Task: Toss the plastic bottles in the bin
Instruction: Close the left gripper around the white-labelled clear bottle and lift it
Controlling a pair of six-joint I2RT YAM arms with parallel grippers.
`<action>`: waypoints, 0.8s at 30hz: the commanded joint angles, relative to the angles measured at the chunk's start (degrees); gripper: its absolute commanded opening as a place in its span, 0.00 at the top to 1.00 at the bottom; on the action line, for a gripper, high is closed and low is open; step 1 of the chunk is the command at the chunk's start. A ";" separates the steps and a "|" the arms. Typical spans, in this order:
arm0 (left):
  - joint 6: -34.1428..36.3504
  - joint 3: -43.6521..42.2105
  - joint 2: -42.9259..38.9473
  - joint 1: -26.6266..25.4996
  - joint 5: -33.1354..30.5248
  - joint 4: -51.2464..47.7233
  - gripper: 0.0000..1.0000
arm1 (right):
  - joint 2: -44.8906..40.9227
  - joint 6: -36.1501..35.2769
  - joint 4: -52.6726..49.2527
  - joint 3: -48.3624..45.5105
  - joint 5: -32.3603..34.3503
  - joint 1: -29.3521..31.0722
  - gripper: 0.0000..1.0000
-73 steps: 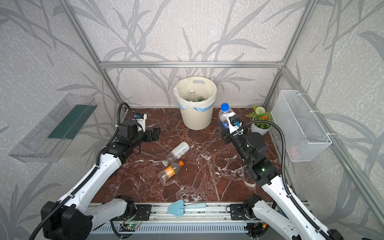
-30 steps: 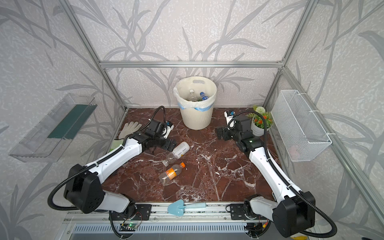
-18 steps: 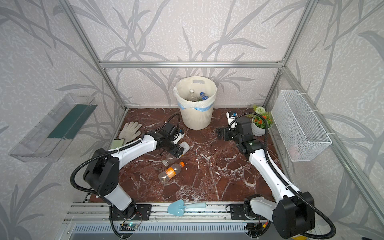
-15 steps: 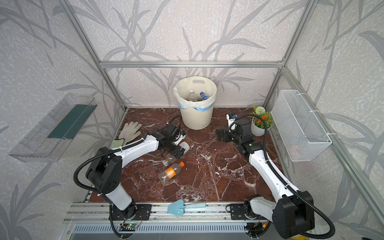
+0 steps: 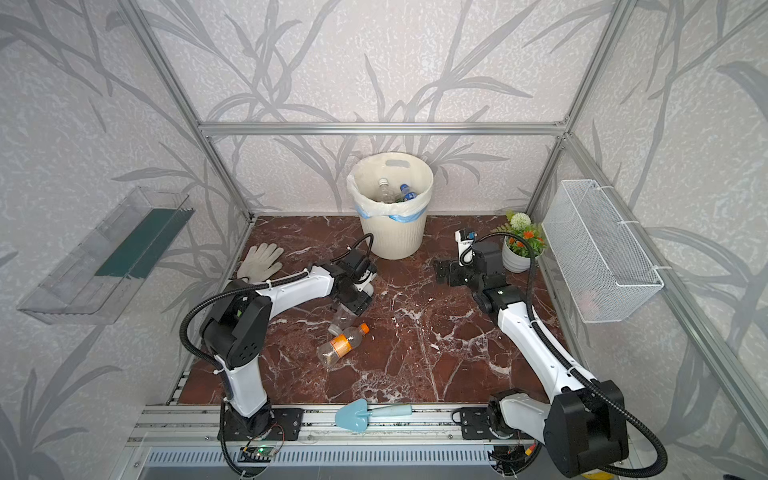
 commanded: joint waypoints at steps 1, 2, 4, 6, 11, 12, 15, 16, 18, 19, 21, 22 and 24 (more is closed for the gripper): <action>0.55 1.38 0.80 -0.35 -1.16 -1.37 0.29 | -0.80 0.47 1.80 -0.74 -0.41 -0.65 0.02; 0.47 1.15 0.47 -0.37 -1.34 -1.12 0.31 | -0.77 0.46 1.88 -0.82 -0.51 -0.71 0.02; 0.17 0.70 -0.36 -0.32 -2.00 -0.67 0.36 | -0.77 0.54 1.93 -0.78 -0.50 -0.84 0.02; 0.19 0.46 -1.14 -0.36 -2.59 -0.49 0.40 | -0.60 0.63 2.07 -0.80 -0.59 -0.93 0.03; -0.31 -0.41 -3.76 -0.30 -4.29 0.67 0.45 | -0.07 1.49 2.56 -0.83 -1.21 -1.00 0.03; -0.39 -0.53 -4.62 -0.28 -4.67 0.98 0.46 | 0.10 1.72 2.64 -0.83 -1.33 -1.02 0.03; -1.10 -0.94 -7.73 0.03 -5.94 2.32 0.46 | 0.91 1.94 2.72 -0.70 -1.84 -0.98 0.04; -1.49 -1.12 -9.18 0.23 -6.23 3.01 0.47 | 1.34 1.95 2.56 -0.52 -2.07 -1.00 0.04; -2.10 -1.79 -12.22 0.50 -6.88 4.63 0.47 | 2.10 1.96 2.03 -0.28 -2.34 -0.99 0.04; -2.63 -2.21 -13.92 0.71 -7.49 5.53 0.47 | 2.57 1.95 1.62 -0.15 -2.50 -0.95 0.04; -3.12 -3.25 -17.78 1.08 -8.21 7.42 0.47 | 3.17 2.11 1.25 -0.22 -2.85 -1.01 0.05; -3.67 -3.96 -20.29 1.35 -8.81 8.66 0.47 | 3.48 2.22 1.23 -0.42 -3.23 -0.95 0.05; -4.92 -5.69 -24.94 1.88 -10.09 11.20 0.47 | 3.98 2.54 1.57 -0.89 -4.10 -0.93 0.05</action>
